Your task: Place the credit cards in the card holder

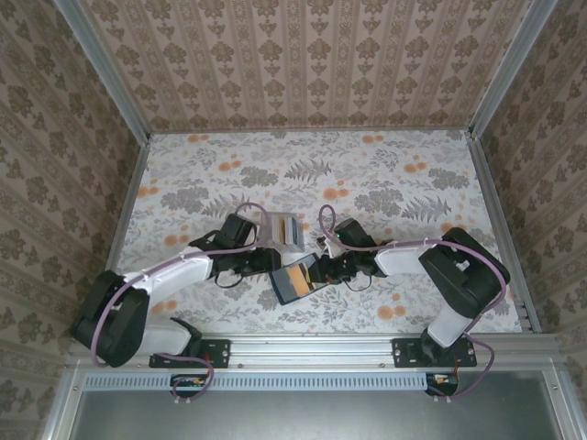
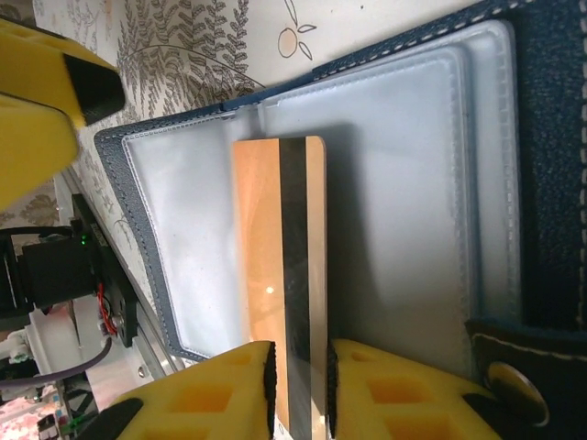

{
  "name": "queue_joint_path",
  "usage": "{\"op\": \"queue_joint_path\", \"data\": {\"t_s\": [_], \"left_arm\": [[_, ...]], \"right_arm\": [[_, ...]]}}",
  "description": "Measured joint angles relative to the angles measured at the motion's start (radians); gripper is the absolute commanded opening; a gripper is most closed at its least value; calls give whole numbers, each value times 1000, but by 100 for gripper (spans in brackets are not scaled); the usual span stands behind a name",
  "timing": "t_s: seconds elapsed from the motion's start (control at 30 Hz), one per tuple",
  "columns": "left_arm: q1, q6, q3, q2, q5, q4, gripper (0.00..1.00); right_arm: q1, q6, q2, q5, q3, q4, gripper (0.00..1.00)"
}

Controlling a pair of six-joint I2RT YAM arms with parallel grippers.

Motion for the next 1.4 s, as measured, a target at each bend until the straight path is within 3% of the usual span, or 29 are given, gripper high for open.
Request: {"op": "queue_joint_path", "data": {"t_s": [0.17, 0.23, 0.4, 0.57, 0.77, 1.2, 1.4], "left_arm": [[11, -28, -54, -27, 22, -17, 27], [6, -35, -79, -27, 37, -25, 24], [-48, -67, -100, -12, 72, 1, 14], [-55, -84, -100, 54, 90, 55, 0], [-54, -78, -93, 67, 79, 59, 0], [-25, -59, -70, 98, 76, 60, 0], [-21, -59, -70, 100, 82, 62, 0]], "right_arm": [[9, -5, -5, 14, 11, -27, 31], [10, -8, -5, 16, 16, -34, 32], [13, -14, -5, 25, 19, -50, 16], [23, -24, -4, 28, 39, -68, 8], [53, -32, 9, 21, 79, -87, 8], [108, -56, 63, 25, 145, -185, 35], [105, -82, 8, 83, 153, -287, 36]]}}
